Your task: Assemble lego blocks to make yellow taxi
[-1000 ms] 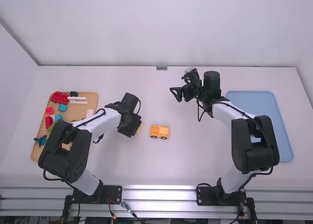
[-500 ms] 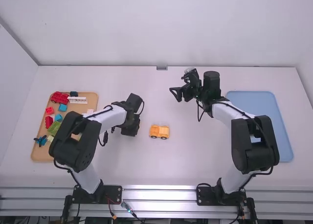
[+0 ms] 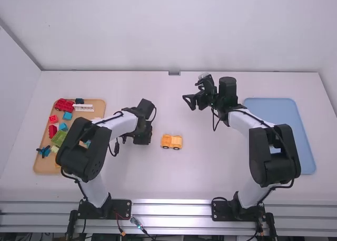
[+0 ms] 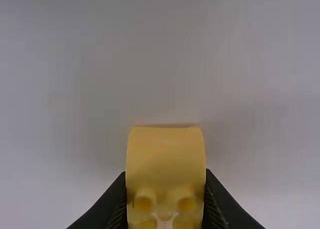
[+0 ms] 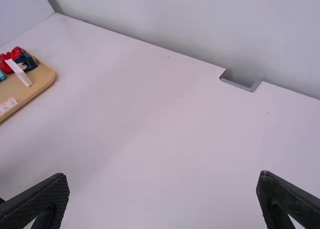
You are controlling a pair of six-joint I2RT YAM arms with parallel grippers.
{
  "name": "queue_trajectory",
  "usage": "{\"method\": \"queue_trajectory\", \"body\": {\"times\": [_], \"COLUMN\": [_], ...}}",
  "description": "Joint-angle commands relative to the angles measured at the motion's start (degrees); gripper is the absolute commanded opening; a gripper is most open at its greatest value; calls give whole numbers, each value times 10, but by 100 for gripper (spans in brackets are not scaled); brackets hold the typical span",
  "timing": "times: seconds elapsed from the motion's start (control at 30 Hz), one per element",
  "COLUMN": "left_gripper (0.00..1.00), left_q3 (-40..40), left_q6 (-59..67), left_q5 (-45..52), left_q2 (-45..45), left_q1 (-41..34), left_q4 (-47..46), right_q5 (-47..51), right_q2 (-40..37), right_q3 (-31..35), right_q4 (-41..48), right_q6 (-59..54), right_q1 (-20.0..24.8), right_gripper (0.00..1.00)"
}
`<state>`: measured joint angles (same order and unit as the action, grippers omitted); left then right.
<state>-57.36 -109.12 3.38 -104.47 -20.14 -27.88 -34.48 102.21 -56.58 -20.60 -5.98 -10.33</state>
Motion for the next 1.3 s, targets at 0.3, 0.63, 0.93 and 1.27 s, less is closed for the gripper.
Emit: {"method": "queue_trajectory", "body": {"times": [0.3,0.63,0.93,1.27], "left_gripper": [99,99,99,99], "left_q3": [-4,-79,-291,-322], "left_q6": [56,309,904,1391], "left_q5": [30,68,39,-136], "left_q2": [-10,17,18,18], "left_q1": [-1,14,10,11], "left_q4": [25,-49,-262,-263], "right_q5": [-1,-2,-1,-1], "right_q2": [0,0,0,0], "right_q3": [-16,-16,-16,-16], "right_q4": [2,2,1,2], "right_q6": [2,2,2,2], "right_q1": [-2,-2,-2,-2], "right_gripper": [99,99,99,99]}}
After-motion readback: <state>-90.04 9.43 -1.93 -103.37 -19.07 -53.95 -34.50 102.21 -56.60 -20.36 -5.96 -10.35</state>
